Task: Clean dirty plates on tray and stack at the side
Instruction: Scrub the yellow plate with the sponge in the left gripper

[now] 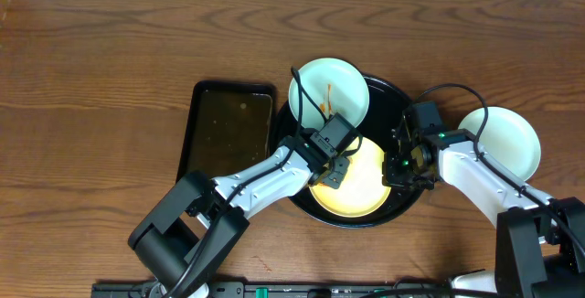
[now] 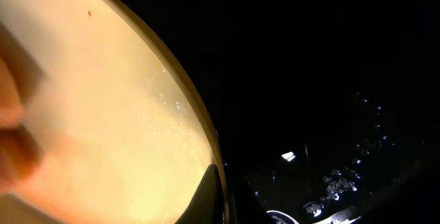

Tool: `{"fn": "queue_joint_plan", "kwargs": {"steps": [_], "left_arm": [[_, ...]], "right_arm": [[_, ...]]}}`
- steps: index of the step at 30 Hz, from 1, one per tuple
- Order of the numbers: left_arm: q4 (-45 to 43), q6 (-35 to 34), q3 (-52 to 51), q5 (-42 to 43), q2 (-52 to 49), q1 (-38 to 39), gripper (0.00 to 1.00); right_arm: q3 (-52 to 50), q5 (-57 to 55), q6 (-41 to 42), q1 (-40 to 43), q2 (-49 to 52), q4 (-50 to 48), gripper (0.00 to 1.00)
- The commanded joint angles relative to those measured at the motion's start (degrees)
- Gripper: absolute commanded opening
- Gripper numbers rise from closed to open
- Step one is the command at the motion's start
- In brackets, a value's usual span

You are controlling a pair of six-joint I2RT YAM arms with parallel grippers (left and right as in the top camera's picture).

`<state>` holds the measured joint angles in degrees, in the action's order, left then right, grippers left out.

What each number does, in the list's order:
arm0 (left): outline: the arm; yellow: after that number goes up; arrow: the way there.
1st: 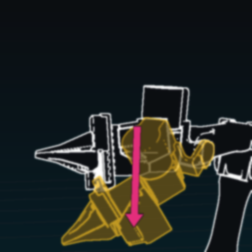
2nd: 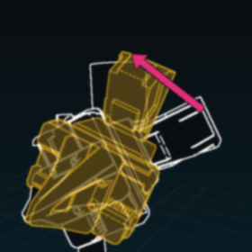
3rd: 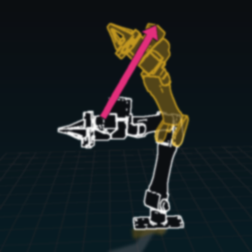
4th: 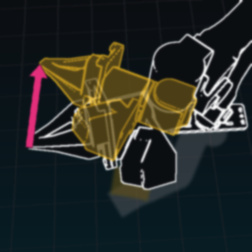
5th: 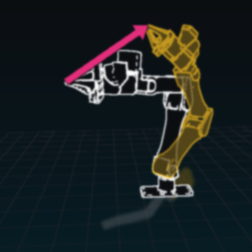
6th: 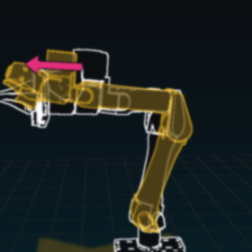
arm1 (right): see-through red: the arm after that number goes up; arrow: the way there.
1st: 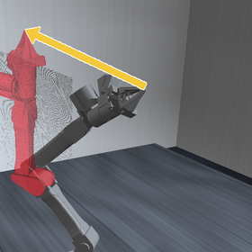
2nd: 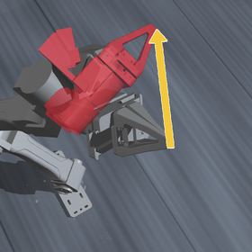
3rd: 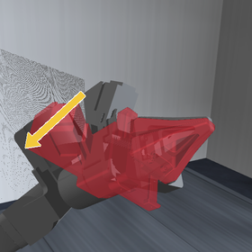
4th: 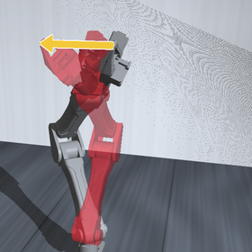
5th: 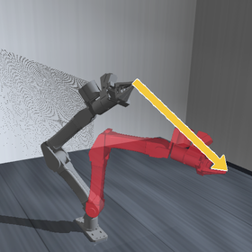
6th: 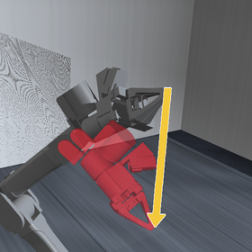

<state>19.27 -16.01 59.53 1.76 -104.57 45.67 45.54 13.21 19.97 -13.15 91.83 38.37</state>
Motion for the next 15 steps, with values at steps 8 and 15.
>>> {"fn": "queue_joint_plan", "kwargs": {"steps": [8, 15], "left_arm": [[2.1, 2.03, 0.39, -13.84, 0.79, -1.44, 0.07], [4.79, 2.01, 0.39, -13.86, 10.29, -1.66, 0.08]], "right_arm": [[-0.39, -3.91, 0.35, -0.07, 1.09, 1.09, 0.01], [-0.39, -3.93, 0.13, -0.07, 1.09, 1.09, 0.01]]}}
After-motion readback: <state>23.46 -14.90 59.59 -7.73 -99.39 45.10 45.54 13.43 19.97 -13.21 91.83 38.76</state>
